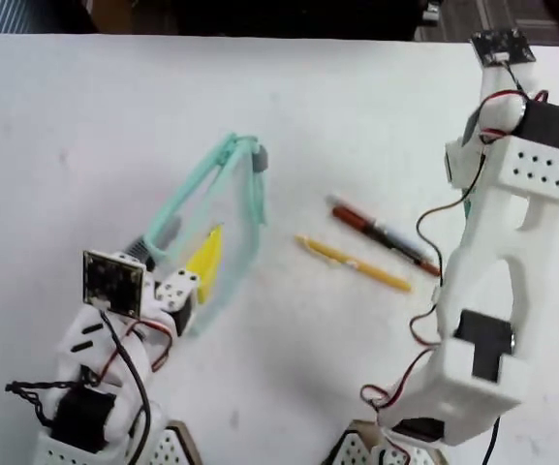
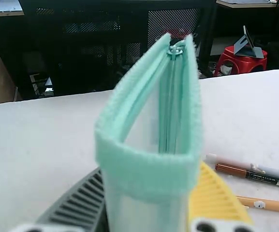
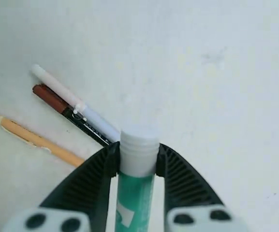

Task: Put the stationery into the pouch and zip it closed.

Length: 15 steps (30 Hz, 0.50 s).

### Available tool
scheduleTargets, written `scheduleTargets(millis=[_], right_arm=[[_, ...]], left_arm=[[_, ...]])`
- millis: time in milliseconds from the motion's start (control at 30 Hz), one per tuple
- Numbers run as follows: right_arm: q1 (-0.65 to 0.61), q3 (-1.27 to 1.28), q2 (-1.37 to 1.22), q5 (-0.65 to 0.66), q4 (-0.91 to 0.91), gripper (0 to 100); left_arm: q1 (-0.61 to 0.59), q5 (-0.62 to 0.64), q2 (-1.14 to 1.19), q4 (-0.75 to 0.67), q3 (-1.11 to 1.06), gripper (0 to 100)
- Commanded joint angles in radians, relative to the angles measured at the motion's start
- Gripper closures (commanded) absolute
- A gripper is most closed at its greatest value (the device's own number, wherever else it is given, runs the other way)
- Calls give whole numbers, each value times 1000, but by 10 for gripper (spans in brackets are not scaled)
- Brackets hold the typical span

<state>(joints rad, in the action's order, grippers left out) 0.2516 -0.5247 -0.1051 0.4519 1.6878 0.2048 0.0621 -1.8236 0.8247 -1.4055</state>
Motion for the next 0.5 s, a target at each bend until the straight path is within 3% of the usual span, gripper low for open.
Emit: scheduleTargets(millis=[0,200,467], right_arm=[[-21,-26,128,-8,24,982],[-65,34,254,-8,25,982],[-220,229,506,-8,18,982]], left_arm=[[-2,8,-7,-32,9,801],[-2,8,-7,-32,9,801],[-2,8,-7,-32,9,801]])
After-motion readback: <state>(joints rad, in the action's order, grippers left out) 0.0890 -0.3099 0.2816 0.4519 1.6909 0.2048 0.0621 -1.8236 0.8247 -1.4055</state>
